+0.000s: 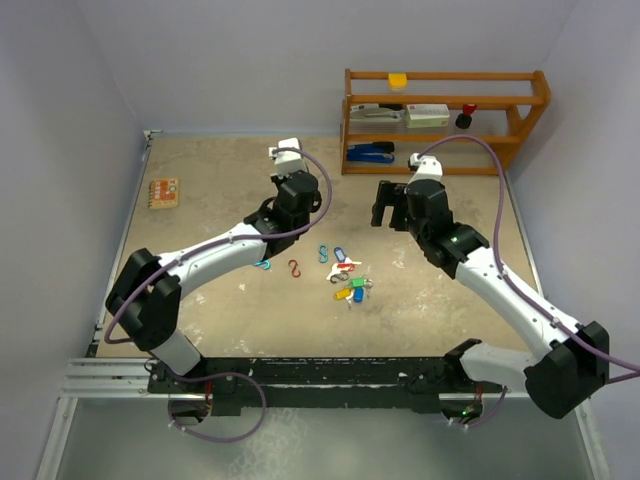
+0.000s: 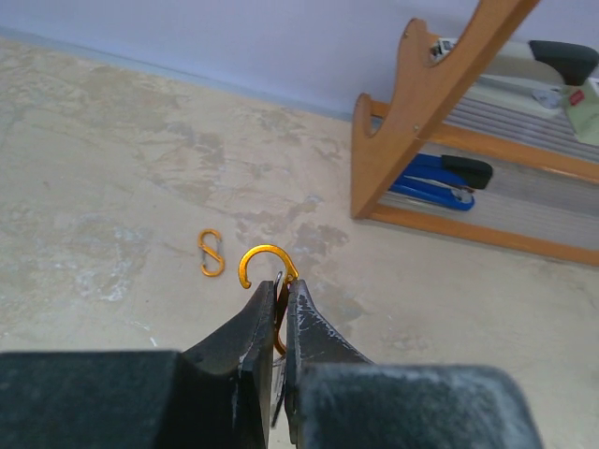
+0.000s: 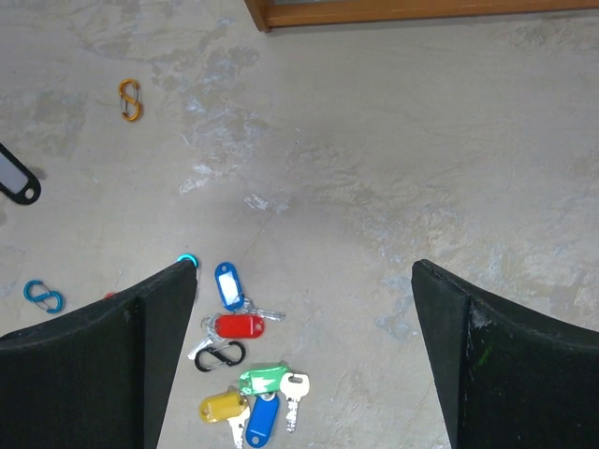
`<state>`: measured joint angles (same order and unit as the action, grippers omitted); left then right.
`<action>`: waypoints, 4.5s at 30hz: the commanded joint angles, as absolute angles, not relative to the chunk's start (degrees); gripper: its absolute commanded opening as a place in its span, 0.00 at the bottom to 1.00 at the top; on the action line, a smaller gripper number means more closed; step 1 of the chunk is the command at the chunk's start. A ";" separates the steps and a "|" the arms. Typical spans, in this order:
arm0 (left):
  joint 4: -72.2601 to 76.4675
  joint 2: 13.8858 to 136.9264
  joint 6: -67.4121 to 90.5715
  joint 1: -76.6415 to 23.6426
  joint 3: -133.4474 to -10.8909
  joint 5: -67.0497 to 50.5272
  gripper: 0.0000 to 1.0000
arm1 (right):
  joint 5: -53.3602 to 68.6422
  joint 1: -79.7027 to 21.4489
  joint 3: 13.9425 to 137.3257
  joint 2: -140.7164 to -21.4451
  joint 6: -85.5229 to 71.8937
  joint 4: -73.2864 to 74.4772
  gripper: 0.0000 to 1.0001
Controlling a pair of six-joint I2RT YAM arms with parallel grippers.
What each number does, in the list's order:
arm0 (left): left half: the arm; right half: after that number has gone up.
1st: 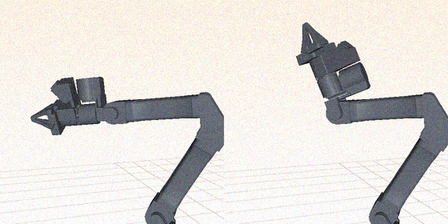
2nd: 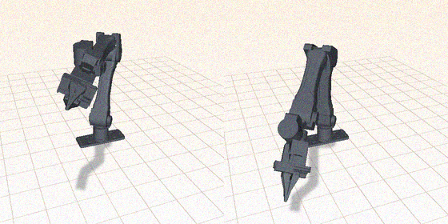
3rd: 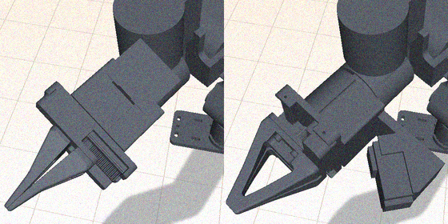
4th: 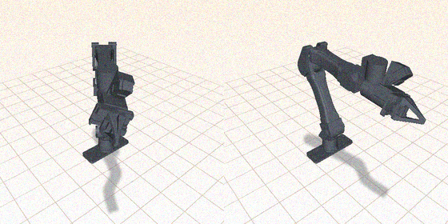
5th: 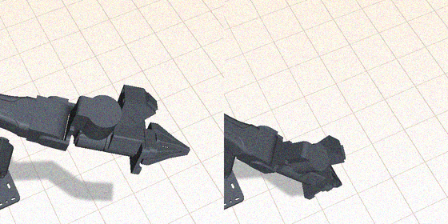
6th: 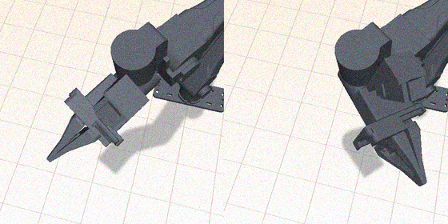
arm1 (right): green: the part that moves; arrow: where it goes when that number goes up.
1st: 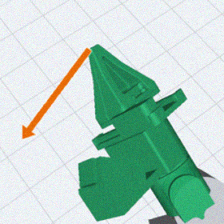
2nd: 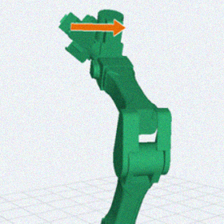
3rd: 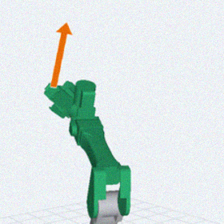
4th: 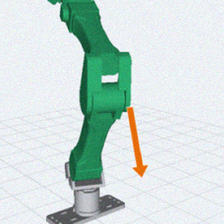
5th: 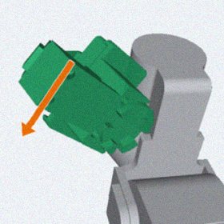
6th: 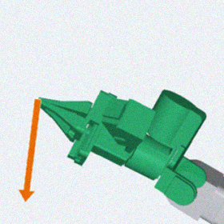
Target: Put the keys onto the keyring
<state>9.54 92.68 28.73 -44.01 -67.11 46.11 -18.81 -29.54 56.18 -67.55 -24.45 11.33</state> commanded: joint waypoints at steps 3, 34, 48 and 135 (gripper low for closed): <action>15.17 87.87 29.24 -43.81 -64.71 37.21 0.00 | -18.72 -29.03 54.53 -65.00 -24.09 9.44 1.00; 28.79 97.34 41.47 -39.10 -62.67 14.12 0.17 | -19.29 -24.64 52.82 -59.31 -24.19 11.29 1.00; 34.00 108.73 43.31 -39.19 -70.12 6.92 0.29 | -21.59 -23.31 53.00 -56.22 -23.75 12.97 1.00; -13.34 97.34 54.22 -49.92 -51.77 34.80 0.56 | -7.51 -27.60 58.71 -76.29 -22.49 14.67 0.97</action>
<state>-15.46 96.68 53.08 -49.39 -52.10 34.72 -6.50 -27.33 57.32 -78.24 -21.91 14.37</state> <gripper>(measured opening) 0.578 0.968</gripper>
